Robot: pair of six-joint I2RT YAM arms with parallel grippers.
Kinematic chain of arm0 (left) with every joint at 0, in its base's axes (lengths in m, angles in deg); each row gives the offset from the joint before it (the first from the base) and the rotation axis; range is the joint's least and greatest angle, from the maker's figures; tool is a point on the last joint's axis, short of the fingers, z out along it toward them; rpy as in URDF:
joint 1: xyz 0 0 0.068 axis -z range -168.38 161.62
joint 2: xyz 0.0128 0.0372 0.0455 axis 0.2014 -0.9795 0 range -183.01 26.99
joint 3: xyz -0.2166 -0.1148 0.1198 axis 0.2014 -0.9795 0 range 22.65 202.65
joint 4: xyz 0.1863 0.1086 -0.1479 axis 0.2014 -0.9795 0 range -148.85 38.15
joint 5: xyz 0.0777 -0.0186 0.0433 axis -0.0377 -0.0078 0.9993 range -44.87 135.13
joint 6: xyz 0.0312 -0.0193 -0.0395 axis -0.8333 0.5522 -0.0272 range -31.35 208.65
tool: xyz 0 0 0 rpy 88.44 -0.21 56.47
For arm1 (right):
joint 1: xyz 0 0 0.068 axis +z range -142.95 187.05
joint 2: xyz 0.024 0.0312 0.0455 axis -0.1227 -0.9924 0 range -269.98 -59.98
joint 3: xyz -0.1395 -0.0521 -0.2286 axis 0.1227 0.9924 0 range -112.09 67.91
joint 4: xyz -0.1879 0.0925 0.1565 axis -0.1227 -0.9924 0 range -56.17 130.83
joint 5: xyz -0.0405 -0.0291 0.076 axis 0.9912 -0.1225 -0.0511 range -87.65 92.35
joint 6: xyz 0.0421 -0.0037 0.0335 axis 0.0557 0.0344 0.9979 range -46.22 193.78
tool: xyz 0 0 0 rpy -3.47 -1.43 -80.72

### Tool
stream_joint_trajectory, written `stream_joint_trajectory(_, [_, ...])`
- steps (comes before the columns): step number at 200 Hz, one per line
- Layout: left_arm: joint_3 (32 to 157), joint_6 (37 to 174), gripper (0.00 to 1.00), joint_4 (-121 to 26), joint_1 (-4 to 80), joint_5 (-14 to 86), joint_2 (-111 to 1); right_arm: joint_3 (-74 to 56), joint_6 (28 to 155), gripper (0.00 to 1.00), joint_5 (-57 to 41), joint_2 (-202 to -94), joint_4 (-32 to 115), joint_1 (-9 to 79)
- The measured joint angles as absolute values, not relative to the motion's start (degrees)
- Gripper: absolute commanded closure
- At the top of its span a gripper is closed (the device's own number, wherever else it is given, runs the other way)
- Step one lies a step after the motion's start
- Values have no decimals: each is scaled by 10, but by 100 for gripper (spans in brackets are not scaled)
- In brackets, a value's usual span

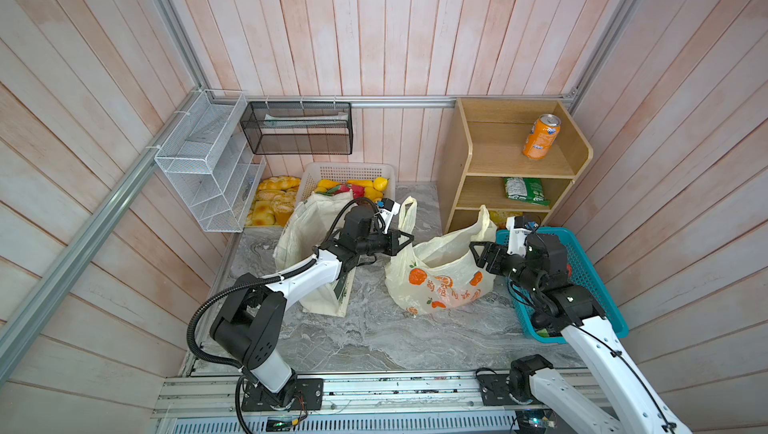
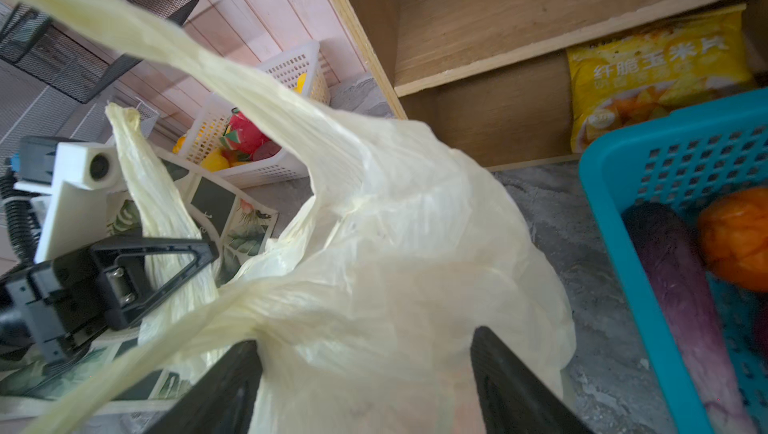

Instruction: Place the mixed food into the grocery bags and tie them

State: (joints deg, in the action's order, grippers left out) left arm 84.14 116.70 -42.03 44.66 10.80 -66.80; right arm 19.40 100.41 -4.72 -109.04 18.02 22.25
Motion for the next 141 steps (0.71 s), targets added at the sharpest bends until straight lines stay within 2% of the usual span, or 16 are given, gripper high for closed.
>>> stream_joint_trajectory(71, [845,1158,100,-421,446,95,-668,148,936,13,-31,-1161,252,186])
stream_joint_trajectory(141, [852,1156,100,-421,446,79,-672,145,918,12,-105,-1219,327,161])
